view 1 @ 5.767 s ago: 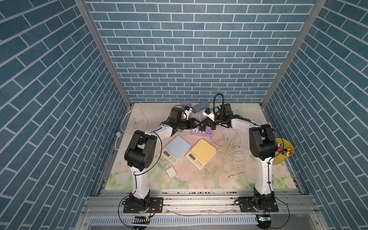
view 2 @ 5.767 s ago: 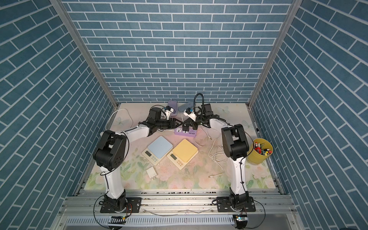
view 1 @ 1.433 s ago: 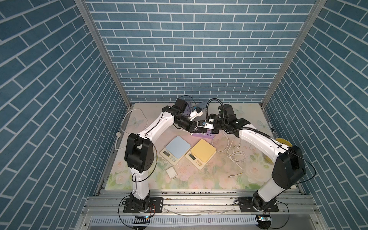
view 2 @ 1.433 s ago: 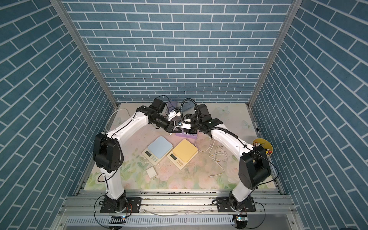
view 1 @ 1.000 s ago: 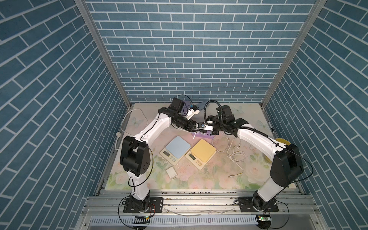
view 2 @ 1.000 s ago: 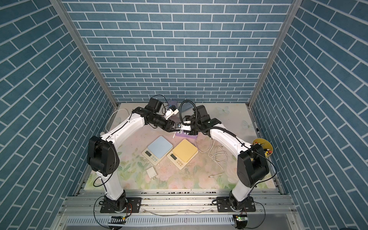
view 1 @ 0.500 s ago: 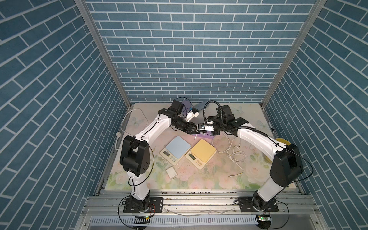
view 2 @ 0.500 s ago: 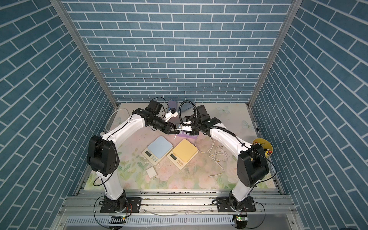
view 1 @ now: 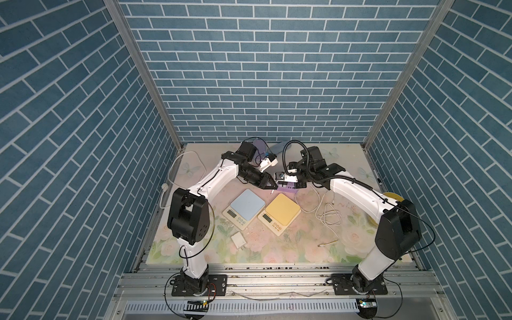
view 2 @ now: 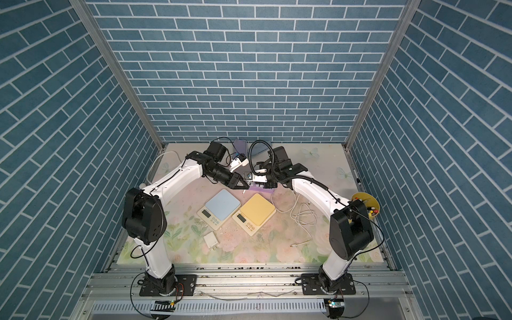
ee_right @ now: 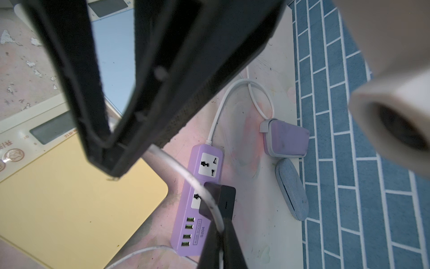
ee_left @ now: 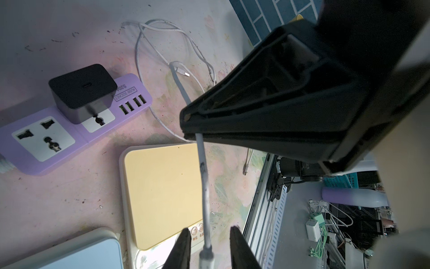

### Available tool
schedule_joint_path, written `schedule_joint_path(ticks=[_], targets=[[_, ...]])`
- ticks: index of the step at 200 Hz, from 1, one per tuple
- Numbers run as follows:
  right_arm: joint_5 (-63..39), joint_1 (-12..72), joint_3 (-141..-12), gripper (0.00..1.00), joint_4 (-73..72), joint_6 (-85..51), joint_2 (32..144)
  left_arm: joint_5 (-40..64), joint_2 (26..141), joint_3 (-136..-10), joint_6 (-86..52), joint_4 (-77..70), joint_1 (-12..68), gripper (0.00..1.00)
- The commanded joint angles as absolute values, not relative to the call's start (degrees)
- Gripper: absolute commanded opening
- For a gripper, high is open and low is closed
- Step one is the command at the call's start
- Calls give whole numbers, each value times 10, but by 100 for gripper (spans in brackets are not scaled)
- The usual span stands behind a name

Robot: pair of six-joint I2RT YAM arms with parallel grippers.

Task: Charge the electronic scale
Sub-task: Adjust the charging cable at the center of the board.

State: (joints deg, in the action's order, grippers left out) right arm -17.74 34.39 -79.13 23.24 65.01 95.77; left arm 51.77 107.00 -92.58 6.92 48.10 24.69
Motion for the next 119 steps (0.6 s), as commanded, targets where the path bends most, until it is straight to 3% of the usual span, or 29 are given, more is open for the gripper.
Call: schedule_joint_path(ticks=[1, 69, 89, 119], targets=[[-182, 346, -809, 0, 249, 681, 966, 532, 1082, -927, 82, 497, 250, 24], [-192, 346, -809, 0, 247, 675, 965, 538, 1086, -928, 82, 494, 251, 0], [-192, 346, -802, 0, 224, 655, 960, 530, 1085, -926, 74, 484, 251, 0], [-183, 344, -771, 39, 159, 593, 937, 466, 1066, -893, 8, 405, 251, 0]])
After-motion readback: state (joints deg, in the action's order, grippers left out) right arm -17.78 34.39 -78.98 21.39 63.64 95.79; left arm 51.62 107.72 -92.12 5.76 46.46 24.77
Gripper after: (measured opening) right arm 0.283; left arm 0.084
